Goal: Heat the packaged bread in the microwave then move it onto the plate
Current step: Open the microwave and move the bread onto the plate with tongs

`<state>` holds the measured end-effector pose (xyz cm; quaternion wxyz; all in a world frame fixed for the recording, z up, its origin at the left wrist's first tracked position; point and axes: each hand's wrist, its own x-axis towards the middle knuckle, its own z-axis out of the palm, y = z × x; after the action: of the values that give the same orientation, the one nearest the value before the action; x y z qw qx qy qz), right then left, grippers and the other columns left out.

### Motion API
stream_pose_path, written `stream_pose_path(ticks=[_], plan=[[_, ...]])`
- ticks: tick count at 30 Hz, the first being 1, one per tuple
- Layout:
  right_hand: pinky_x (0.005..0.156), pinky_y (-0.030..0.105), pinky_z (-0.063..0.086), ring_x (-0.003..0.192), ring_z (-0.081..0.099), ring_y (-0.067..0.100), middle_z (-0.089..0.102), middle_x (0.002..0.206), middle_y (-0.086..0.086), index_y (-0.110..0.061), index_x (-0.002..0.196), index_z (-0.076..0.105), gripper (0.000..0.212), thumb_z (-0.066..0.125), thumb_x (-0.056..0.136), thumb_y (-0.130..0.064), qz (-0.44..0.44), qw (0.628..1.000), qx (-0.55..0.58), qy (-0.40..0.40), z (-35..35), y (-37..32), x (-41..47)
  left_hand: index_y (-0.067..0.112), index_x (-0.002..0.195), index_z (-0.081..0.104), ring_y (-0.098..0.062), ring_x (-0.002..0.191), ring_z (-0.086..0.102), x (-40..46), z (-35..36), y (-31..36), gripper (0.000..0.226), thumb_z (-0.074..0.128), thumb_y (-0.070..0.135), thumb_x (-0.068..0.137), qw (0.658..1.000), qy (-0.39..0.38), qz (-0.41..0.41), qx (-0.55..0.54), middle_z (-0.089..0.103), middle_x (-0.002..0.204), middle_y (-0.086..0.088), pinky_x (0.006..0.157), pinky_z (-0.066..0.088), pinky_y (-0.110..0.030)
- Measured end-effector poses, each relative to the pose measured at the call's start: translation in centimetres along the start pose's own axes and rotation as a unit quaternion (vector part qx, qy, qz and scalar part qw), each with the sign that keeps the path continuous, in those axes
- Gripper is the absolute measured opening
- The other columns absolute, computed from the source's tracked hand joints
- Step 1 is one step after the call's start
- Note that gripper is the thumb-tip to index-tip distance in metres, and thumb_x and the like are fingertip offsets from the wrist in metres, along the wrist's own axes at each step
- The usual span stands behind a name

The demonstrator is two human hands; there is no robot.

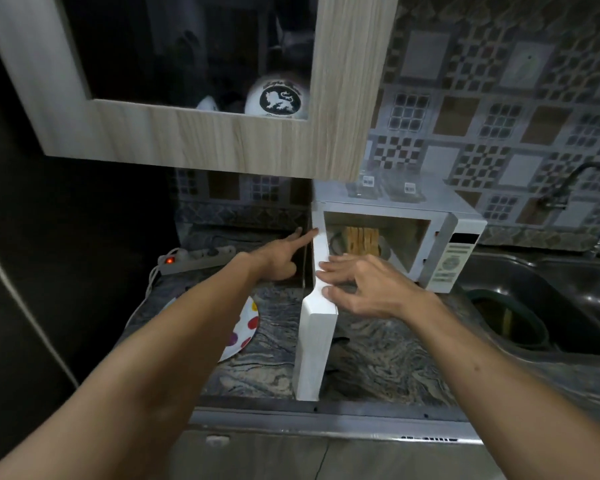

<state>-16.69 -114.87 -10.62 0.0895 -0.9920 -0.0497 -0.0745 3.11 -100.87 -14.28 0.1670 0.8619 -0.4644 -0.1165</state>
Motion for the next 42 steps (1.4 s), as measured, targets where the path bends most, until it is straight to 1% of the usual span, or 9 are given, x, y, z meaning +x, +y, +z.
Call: stream_pose_path(ticks=[3,6,8,12,17,25,32,37,42], plan=[[0.103,0.037,0.047,0.123,0.057,0.01,0.064,0.134,-0.007,-0.026,0.121,0.073,0.046,0.043,0.095,-0.05,-0.012,0.998,-0.052,0.023,-0.4,-1.0,1.0,0.054,0.15,-0.007,-0.028,0.135,0.043,-2.0,0.2,-3.1,0.102,0.055,0.002,0.088,0.999,0.0,-0.049,-0.015,0.005,0.166,0.001,0.1,0.048,-0.035],[0.078,0.03,0.049,0.098,0.063,0.012,0.073,0.111,-0.008,-0.022,0.101,0.078,0.048,0.038,0.096,-0.05,-0.024,0.994,-0.078,0.071,-0.8,-2.6,2.8,0.043,0.155,-0.001,-0.026,0.107,0.06,-4.8,0.8,-7.3,0.097,0.058,0.007,0.087,0.992,0.035,-0.12,-0.021,0.044,0.148,-0.014,0.088,0.053,-0.035],[0.077,0.034,0.051,0.096,0.063,0.014,0.073,0.106,-0.009,-0.023,0.1,0.077,0.047,0.038,0.097,-0.05,-0.031,0.992,-0.064,0.104,-0.6,-4.4,5.1,0.029,0.156,0.015,-0.032,0.105,0.063,-6.8,1.1,-10.3,0.086,0.059,0.01,0.086,0.98,0.069,-0.184,-0.015,0.059,0.131,-0.018,0.085,0.052,-0.037],[0.077,0.037,0.053,0.097,0.064,0.02,0.07,0.106,-0.007,-0.027,0.104,0.074,0.038,0.043,0.095,-0.048,-0.017,0.994,-0.027,0.101,0.7,-8.6,10.1,0.006,0.134,0.051,-0.038,0.109,0.061,-10.5,1.8,-14.4,0.049,0.061,0.017,0.087,0.936,0.116,-0.331,-0.037,0.062,0.123,-0.024,0.085,0.052,-0.037],[0.075,0.036,0.053,0.097,0.065,0.031,0.069,0.109,0.008,-0.023,0.11,0.073,0.029,0.052,0.094,-0.033,0.107,0.994,0.016,-0.022,6.8,-12.0,15.0,0.001,0.125,0.057,-0.041,0.111,0.059,-14.0,3.7,-18.4,0.04,0.057,0.02,0.09,0.894,0.112,-0.429,-0.065,0.058,0.125,-0.025,0.089,0.051,-0.041],[0.09,0.035,0.05,0.114,0.06,0.038,0.063,0.128,0.02,-0.005,0.122,0.066,0.036,0.056,0.093,-0.024,0.332,0.926,0.119,-0.137,20.7,-9.5,15.7,-0.001,0.129,0.056,-0.04,0.119,0.056,-14.8,7.1,-23.6,0.047,0.061,0.03,0.093,0.874,0.092,-0.468,-0.09,0.056,0.132,-0.025,0.093,0.048,-0.04],[0.067,0.03,0.041,0.085,0.06,0.03,0.061,0.092,0.015,-0.005,0.079,0.06,0.02,0.057,0.092,-0.02,0.445,0.856,0.236,-0.112,26.0,-7.1,17.4,-0.002,0.122,0.062,-0.039,0.113,0.06,-12.8,8.8,-26.4,0.048,0.072,0.026,0.084,0.822,0.159,-0.516,-0.183,0.061,0.124,-0.025,0.091,0.051,-0.039],[0.067,0.035,0.051,0.091,0.068,0.036,0.069,0.097,0.019,-0.003,0.083,0.066,0.013,0.06,0.085,-0.015,0.488,0.817,0.297,-0.076,27.7,-6.1,18.5,-0.001,0.111,0.068,-0.036,0.107,0.064,-11.9,10.0,-27.3,0.04,0.077,0.022,0.079,0.782,0.206,-0.536,-0.244,0.067,0.115,-0.021,0.091,0.055,-0.042],[0.06,0.036,0.052,0.076,0.067,0.032,0.071,0.085,0.016,-0.005,0.07,0.063,0.012,0.058,0.079,-0.01,0.521,0.761,0.382,-0.046,28.2,-5.7,18.1,0.004,0.094,0.07,-0.028,0.102,0.064,-12.3,10.5,-27.1,0.018,0.073,0.008,0.078,0.73,0.26,-0.532,-0.342,0.068,0.106,-0.015,0.09,0.054,-0.036]])
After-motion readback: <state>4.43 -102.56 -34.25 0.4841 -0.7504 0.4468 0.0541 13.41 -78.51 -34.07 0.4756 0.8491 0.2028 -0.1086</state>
